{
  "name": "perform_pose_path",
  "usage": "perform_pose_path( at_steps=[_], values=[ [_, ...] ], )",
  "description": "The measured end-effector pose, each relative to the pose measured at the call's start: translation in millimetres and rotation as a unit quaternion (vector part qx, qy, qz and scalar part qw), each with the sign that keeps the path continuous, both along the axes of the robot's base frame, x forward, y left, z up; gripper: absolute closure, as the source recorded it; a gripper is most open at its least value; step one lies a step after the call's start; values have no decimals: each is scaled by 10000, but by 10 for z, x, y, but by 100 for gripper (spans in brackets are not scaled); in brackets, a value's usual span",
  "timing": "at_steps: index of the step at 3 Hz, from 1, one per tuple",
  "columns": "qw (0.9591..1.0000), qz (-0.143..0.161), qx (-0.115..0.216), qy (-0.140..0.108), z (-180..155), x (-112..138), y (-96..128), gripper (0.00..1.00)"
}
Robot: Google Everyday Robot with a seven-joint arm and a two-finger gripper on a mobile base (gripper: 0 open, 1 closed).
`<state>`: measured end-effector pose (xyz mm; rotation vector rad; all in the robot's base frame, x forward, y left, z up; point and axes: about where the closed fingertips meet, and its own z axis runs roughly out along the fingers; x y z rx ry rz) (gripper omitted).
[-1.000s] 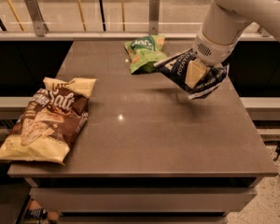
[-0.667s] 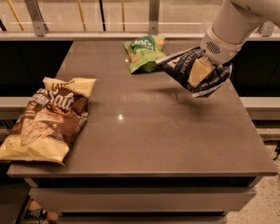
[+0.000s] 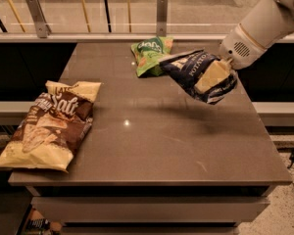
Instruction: Move blue chip bag near brown chip bag
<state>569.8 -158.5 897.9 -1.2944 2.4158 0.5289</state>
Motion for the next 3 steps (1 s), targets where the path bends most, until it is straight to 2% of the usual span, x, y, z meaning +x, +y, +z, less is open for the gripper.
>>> perform_pose_path(
  at_steps=[1, 2, 3],
  values=[
    [9997, 80, 196, -145, 156, -189, 148, 100],
    [9993, -148, -9, -351, 205, -359, 353, 100],
    [9986, -294, -97, -434, 160, -476, 561, 100]
  ],
)
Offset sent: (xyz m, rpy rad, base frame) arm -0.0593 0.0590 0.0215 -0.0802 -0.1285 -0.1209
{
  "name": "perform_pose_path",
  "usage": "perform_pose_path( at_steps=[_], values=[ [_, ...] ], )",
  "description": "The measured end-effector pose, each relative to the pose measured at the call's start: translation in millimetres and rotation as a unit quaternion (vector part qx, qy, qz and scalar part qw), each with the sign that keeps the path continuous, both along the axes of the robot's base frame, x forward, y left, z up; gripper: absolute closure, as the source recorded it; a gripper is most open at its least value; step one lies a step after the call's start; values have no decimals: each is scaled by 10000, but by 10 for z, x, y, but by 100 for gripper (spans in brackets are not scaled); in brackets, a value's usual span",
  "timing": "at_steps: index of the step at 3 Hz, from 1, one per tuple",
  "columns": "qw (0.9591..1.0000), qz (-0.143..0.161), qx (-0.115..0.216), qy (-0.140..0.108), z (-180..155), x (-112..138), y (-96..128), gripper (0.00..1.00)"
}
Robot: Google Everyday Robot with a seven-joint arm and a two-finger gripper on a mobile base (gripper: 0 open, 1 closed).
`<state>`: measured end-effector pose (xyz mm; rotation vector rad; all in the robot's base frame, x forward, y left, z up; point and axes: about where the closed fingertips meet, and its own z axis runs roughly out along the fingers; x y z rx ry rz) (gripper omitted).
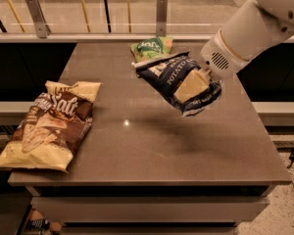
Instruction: Move blue chip bag near brown chip bag
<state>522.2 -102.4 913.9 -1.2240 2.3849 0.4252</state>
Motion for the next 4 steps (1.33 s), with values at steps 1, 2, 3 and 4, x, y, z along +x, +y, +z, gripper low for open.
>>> perform_pose_path(
  at_steps=[1, 2, 3, 4],
  values=[
    [9999, 62, 68, -42, -43, -113, 224, 100],
    [9994, 284, 212, -56, -45, -208, 411, 100],
    [9983, 553, 146, -65, -94, -306, 652, 100],
    [9974, 717, -36, -74, -178, -403, 851, 100]
  ],
)
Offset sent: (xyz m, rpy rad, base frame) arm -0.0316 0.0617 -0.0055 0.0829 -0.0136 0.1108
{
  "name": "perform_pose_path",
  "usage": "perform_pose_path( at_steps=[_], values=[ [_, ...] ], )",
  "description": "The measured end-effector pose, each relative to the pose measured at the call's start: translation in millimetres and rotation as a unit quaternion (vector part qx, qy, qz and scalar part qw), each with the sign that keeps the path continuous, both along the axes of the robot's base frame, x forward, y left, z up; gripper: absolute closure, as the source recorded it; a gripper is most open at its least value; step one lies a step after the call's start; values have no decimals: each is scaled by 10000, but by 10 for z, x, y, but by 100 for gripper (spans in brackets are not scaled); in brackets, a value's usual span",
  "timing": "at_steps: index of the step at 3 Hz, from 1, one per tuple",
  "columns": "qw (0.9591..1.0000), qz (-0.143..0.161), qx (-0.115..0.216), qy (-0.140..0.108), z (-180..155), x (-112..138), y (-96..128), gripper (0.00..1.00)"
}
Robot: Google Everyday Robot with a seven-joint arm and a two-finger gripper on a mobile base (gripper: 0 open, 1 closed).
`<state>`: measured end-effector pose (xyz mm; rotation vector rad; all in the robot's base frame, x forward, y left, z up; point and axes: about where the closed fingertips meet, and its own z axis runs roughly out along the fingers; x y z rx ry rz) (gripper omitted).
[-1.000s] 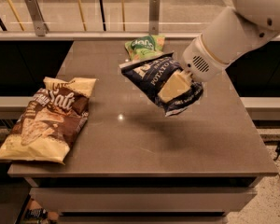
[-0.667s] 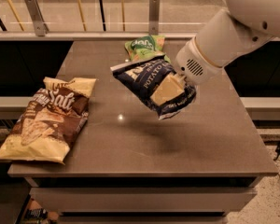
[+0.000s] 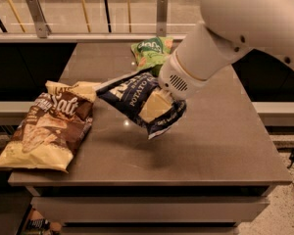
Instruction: Move blue chip bag near brown chip bag
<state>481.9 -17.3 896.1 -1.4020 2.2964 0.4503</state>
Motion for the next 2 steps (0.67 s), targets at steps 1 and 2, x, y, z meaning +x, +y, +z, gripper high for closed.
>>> perform_pose_path(
  at_steps=[1, 2],
  values=[
    [9996, 66, -282, -10, -119, -80, 148, 100],
    [9989, 156, -444, 82, -284, -8, 200, 100]
  ],
)
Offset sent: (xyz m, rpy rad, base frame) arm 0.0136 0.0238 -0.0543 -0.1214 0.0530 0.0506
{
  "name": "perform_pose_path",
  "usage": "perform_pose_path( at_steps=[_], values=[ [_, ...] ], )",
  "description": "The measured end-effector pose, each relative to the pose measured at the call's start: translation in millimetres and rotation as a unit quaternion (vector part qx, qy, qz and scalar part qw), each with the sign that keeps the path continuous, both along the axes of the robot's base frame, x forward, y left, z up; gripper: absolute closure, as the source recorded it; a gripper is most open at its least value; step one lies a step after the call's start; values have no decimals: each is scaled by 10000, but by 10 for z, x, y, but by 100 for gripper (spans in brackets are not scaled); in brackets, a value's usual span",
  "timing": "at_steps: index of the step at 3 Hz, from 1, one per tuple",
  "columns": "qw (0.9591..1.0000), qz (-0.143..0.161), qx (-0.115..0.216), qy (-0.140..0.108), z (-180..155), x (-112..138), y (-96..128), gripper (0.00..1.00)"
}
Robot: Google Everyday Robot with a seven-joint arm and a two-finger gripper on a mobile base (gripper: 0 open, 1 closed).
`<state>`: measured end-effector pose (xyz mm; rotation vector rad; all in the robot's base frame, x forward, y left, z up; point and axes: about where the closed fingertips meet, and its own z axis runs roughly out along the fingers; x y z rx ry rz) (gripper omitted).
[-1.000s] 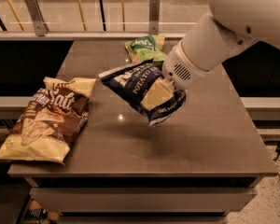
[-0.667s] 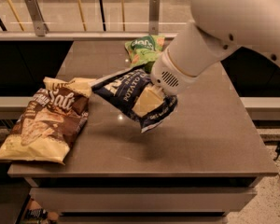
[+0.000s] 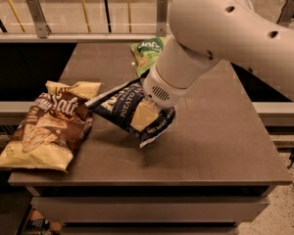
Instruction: Move blue chip bag near brown chip bag
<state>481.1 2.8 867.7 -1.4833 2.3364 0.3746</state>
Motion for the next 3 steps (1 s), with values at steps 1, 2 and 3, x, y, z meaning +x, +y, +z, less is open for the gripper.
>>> perform_pose_path(
  at_steps=[1, 2, 3],
  values=[
    [9997, 198, -7, 138, -201, 168, 46, 100],
    [9985, 500, 25, 227, -353, 306, 162, 100],
    [9984, 521, 30, 237, -363, 315, 172, 84]
  ],
)
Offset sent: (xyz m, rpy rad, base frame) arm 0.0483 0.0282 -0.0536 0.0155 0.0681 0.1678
